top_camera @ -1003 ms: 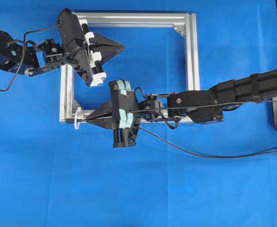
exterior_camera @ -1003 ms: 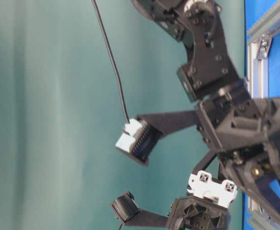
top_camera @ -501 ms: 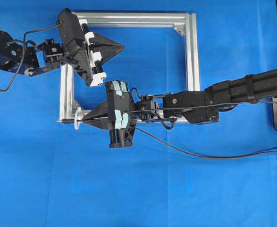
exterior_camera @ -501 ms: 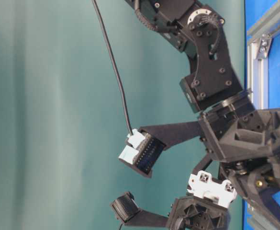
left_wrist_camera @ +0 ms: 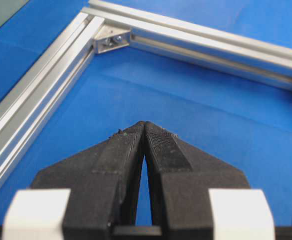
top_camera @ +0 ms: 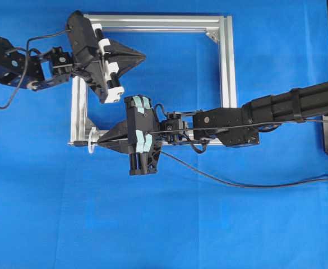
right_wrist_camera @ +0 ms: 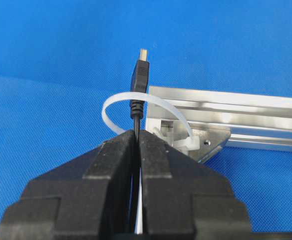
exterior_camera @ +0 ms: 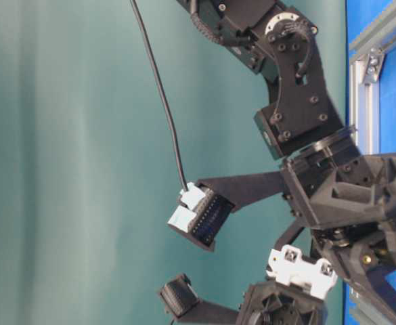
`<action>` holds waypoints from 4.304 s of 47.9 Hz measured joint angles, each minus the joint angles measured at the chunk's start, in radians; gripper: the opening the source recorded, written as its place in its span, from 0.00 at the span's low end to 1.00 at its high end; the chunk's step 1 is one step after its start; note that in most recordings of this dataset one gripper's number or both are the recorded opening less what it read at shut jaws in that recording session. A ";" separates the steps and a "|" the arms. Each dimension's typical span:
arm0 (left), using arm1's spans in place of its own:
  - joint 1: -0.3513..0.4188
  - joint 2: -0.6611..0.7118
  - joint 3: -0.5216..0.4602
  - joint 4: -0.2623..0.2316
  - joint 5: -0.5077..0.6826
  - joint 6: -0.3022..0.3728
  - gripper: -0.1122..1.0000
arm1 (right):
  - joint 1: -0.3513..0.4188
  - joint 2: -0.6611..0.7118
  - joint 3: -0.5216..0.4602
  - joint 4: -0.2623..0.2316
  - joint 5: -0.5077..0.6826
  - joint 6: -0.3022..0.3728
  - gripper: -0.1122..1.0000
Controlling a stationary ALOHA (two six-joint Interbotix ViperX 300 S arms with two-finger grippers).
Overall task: Insert the wire through the string loop located on the left side.
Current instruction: 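Move the open left gripper toward the plug protruding from the loop, then close the left gripper on the USB plug beyond the loop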
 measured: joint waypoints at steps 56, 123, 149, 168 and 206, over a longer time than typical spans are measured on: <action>-0.005 -0.426 0.471 0.000 -0.009 -0.003 0.10 | -0.002 0.000 0.000 0.002 0.000 0.000 0.01; -0.468 -0.560 0.462 0.014 0.150 0.015 0.10 | -0.002 0.000 0.002 0.000 -0.002 0.000 0.01; -0.462 -0.486 0.397 0.012 0.152 0.002 0.93 | -0.002 0.000 0.000 0.000 -0.002 0.000 0.01; -0.457 -0.485 0.397 0.012 0.183 -0.002 0.92 | -0.002 0.000 0.000 0.002 -0.002 -0.002 0.01; -0.442 -0.253 0.357 0.012 0.176 -0.002 0.91 | -0.002 0.000 0.002 0.002 -0.002 0.000 0.01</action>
